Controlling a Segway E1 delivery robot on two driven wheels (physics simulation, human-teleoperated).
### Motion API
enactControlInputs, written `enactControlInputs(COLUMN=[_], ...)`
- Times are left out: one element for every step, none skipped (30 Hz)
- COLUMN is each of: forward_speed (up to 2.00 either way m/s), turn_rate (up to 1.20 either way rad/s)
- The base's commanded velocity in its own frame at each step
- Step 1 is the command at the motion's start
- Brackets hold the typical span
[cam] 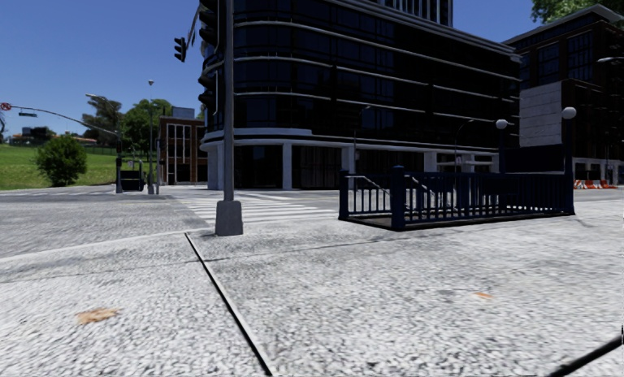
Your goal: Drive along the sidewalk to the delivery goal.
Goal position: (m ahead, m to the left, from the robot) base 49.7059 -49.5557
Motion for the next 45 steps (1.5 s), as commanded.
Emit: enactControlInputs(forward_speed=[2.00, 2.00, 2.00, 2.00, 2.00, 2.00, 2.00, 2.00, 2.00, 2.00, 2.00, 2.00, 2.00, 2.00, 2.00, 2.00, 2.00, 2.00, 2.00, 2.00, 2.00, 2.00, 2.00, 2.00, 2.00, 2.00, 2.00, 2.00, 2.00, 2.00, 2.00, 2.00, 2.00, 2.00, 2.00, 2.00, 2.00, 2.00, 2.00, 2.00, 2.00, 2.00, 2.00, 2.00, 2.00], turn_rate=[-0.33, -0.33, -0.33, -0.32, -0.28, -0.17, 0.00, 0.00, 0.00, 0.00, 0.00, 0.00, 0.00, 0.00, 0.00, 0.00, 0.00, 0.00, 0.00, 0.00, 0.11, 0.20, 0.26, 0.29, 0.32, 0.34, 0.36, 0.37, 0.37, 0.39, 0.40, 0.40, 0.40, 0.40, 0.40, 0.40, 0.40, 0.40, 0.41, 0.41, 0.41, 0.41, 0.41, 0.41, 0.41])
